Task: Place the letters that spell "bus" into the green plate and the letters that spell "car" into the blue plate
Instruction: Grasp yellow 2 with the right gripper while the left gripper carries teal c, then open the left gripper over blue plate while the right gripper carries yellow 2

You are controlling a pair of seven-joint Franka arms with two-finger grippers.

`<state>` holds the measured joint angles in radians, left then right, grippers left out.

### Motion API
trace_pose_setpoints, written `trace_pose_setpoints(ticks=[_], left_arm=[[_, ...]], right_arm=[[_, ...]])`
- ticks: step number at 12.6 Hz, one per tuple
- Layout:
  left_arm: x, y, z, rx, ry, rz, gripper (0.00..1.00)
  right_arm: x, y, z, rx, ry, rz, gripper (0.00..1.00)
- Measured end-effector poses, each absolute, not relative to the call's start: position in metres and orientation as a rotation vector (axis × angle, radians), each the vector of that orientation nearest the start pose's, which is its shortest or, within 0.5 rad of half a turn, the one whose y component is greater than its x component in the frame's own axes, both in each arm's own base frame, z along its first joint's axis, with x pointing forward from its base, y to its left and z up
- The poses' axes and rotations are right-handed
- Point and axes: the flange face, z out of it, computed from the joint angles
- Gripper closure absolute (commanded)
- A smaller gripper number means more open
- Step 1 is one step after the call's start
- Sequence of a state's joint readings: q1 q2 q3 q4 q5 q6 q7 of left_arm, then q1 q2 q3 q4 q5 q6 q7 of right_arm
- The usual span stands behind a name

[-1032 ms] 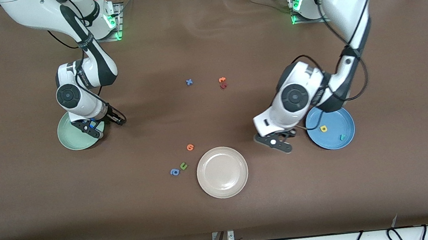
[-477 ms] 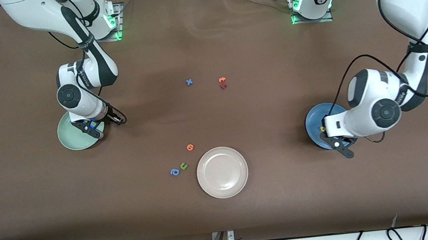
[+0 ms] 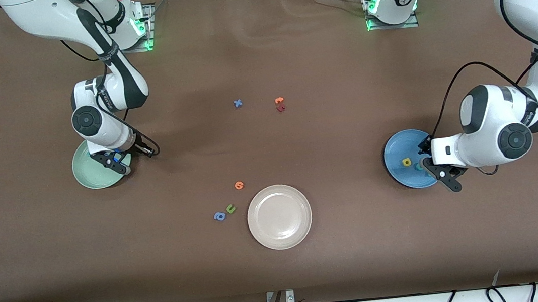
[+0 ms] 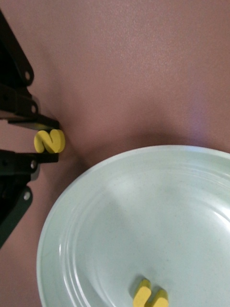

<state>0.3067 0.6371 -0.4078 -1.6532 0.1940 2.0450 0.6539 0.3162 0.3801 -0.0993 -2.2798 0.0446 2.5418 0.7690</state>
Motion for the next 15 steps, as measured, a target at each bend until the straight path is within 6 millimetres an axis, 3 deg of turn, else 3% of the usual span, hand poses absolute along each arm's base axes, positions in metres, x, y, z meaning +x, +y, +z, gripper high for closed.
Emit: trace_pose_setpoints(ticks=[2,5,8,10,12,15], left_arm=[[0.661,-0.047,0.28,-3.045,1.254,0.256,0.0],[0.656,-0.068,0.361,-3.076,1.087,0.323,0.0],[0.635,-0.106,0.454,-3.092,0.879,0.388,0.0],[0.616,-0.126,0.504,-3.077,0.798,0.378,0.0],[0.596,-0.132,0.538,-3.047,0.746,0.383,0.0],[0.574,-0.132,0.573,-3.025,0.709,0.373,0.0]], right_arm=[[0.509,0.109,0.178,-3.068,0.925,0.152,0.95],[0.512,0.123,0.193,-3.062,0.906,0.146,0.96],[0.522,0.141,0.241,-3.073,0.882,0.218,0.96],[0.531,0.136,0.279,-3.099,0.856,0.305,0.96],[0.542,0.093,0.296,-3.123,0.757,0.339,0.96],[0.543,0.002,0.281,-3.144,0.631,0.408,0.96]])
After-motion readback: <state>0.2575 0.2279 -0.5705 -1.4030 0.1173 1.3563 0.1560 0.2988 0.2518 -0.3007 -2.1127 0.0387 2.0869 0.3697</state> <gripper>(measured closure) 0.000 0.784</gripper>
